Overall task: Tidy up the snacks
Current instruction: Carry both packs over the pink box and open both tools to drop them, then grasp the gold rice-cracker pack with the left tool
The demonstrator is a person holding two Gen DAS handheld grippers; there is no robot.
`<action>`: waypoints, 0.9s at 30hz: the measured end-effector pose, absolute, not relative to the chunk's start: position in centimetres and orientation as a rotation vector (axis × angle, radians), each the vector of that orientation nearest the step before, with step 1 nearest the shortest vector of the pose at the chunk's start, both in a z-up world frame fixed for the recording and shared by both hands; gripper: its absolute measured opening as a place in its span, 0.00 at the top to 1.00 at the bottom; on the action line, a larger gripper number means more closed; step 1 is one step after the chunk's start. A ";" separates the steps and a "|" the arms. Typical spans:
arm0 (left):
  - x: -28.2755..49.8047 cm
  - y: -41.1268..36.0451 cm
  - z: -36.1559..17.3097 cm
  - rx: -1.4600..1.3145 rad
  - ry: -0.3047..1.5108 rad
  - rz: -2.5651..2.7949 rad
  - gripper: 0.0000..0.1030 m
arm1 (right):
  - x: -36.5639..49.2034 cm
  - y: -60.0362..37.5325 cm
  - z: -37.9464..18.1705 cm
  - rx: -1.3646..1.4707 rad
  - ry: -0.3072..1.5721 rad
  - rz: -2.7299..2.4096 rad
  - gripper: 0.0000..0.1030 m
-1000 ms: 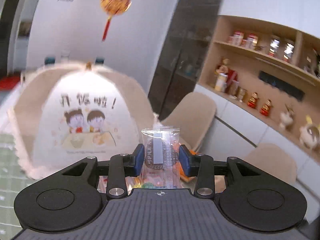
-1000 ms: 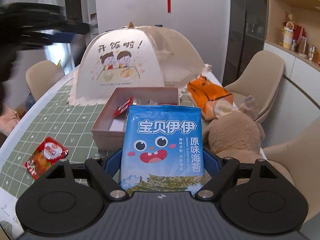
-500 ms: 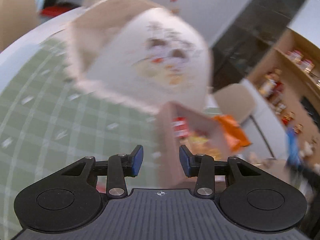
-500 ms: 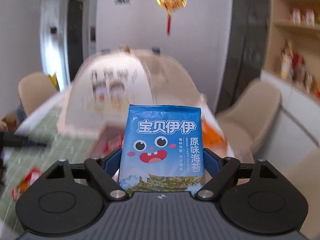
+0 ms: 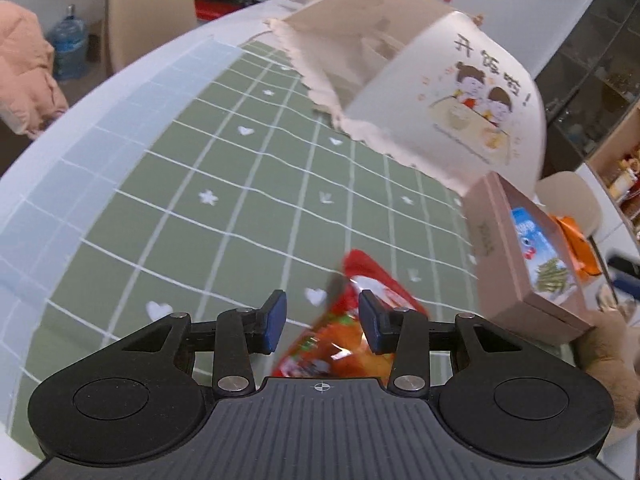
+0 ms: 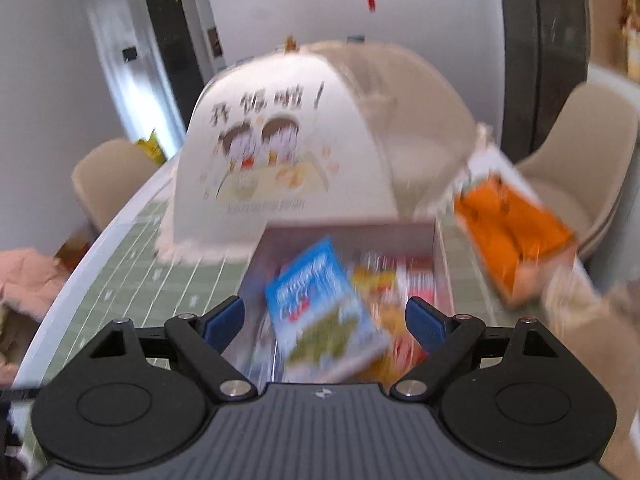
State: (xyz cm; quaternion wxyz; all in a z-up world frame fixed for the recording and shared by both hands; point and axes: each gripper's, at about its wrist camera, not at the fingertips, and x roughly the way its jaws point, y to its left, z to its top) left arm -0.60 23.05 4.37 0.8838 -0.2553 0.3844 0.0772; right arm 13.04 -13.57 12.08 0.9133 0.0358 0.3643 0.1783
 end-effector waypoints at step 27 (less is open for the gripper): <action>-1.9 12.8 5.4 -0.289 0.930 -0.087 0.68 | 1.9 -9.6 2.9 -0.059 1.024 0.580 0.55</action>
